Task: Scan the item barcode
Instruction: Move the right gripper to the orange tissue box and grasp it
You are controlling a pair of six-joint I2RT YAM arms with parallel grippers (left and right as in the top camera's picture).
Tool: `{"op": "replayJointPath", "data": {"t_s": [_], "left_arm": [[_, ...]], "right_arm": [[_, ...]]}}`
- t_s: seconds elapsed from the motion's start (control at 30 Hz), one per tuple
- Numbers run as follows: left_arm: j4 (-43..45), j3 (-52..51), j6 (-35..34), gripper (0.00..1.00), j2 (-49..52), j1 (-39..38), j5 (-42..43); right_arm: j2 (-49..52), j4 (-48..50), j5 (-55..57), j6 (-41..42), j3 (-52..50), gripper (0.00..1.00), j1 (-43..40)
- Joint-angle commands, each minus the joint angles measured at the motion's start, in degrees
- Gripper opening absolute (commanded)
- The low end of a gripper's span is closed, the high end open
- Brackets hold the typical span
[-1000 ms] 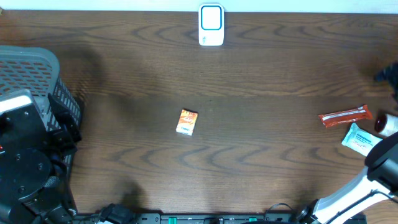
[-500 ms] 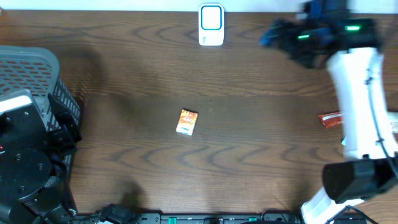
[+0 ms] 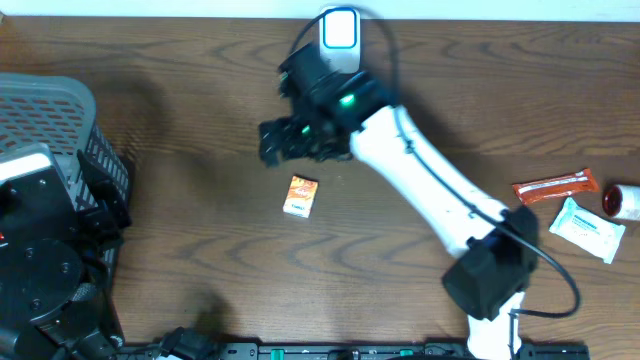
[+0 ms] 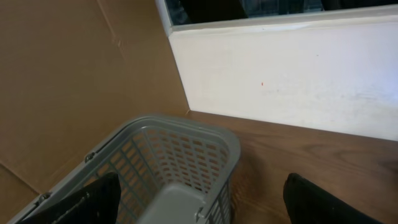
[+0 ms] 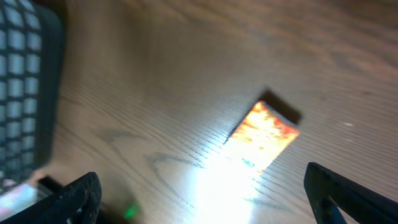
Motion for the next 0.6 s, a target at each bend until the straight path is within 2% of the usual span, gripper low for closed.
{"op": "replayJointPath", "data": {"t_s": [0.0, 0.23, 0.4, 0.57], "left_arm": [[0.0, -0.2, -0.1, 0.84, 0.1, 0.2, -0.5], [0.0, -0.2, -0.1, 0.84, 0.1, 0.2, -0.5], [0.0, -0.2, -0.1, 0.84, 0.1, 0.2, -0.5], [0.0, -0.2, -0.1, 0.84, 0.1, 0.2, -0.5]], "right_arm": [[4.7, 0.5, 4.2, -1.2, 0.1, 0.99, 2.4], [10.9, -0.6, 4.7, -2.3, 0.1, 0.99, 4.7], [12.7, -7.1, 11.6, 12.2, 0.1, 0.99, 4.0], [13.9, -5.2, 11.5, 13.2, 0.1, 0.99, 3.2]]}}
